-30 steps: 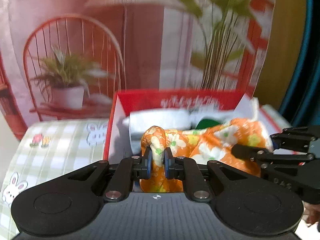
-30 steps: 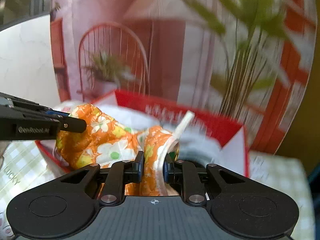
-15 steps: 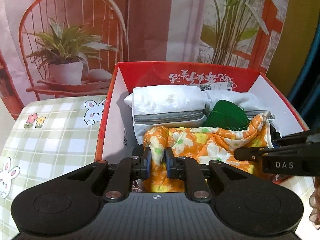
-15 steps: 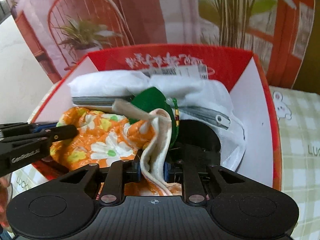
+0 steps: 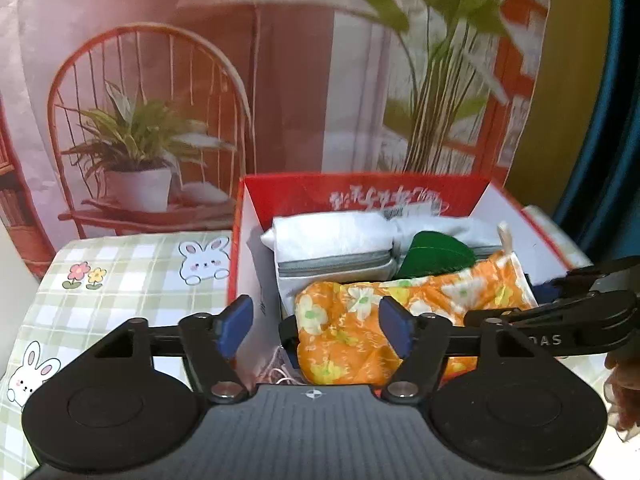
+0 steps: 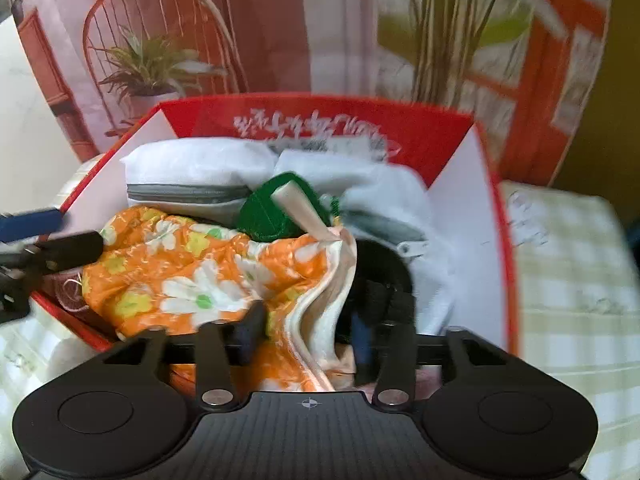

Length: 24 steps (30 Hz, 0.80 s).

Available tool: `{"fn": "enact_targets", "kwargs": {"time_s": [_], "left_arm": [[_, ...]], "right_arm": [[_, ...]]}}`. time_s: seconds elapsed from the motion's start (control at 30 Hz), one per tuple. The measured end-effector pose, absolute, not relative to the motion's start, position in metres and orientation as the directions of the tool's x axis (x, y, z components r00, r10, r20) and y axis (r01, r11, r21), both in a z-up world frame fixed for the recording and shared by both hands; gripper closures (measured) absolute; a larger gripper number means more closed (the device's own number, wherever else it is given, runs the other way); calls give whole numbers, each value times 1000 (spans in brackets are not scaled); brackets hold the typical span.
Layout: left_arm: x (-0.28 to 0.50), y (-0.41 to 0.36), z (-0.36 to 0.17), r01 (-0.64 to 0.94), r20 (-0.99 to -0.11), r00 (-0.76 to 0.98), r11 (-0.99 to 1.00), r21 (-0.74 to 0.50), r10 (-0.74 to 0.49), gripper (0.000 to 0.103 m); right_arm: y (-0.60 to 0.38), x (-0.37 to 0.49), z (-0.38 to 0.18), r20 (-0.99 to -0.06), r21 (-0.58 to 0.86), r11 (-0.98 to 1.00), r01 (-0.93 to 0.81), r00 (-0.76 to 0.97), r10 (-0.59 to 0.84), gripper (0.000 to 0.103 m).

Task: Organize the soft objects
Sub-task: 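Lift the orange pillow into the red box and open both tools, then move both tools down to the white plastic-wrapped roll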

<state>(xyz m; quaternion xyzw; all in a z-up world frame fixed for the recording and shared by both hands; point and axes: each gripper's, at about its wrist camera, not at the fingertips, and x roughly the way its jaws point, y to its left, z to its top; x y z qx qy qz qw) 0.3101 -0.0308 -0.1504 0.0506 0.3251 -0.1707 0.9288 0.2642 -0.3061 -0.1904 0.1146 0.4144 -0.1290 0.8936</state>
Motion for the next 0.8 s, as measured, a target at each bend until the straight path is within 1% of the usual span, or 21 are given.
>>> {"fn": "enact_targets", "kwargs": {"time_s": [0.03,0.13,0.37,0.43,0.5,0.63,0.8], "left_arm": [[306,-28,-148,357,-615,732,934,-20,-293,30],[292,-18,-141,370,-597,741,929,-18,-307,30],[265,13,-142,373,-590,734,925,-64,-337,26],[259,19,-148,366,-600,729,928,-67,-331,26],[254,24,-155,352,-611,724,933,-71,-320,26],[252,29,-168,329,-634,712,941,-79,-303,26],[251,31,-178,302,-661,699,950,-76,-275,26]], "right_arm": [[-302,258,-184,-745,69,944,323,646,-167,42],[-291,234,-168,-657,18,956,292,725,-209,34],[-283,170,-151,-493,112,966,231,858,-148,33],[-279,151,-150,-442,121,971,207,887,-134,28],[-273,135,-152,-408,97,975,202,901,-146,25],[-261,111,-161,-378,84,978,189,914,-144,24],[-255,105,-180,-400,98,976,195,906,-141,24]]}}
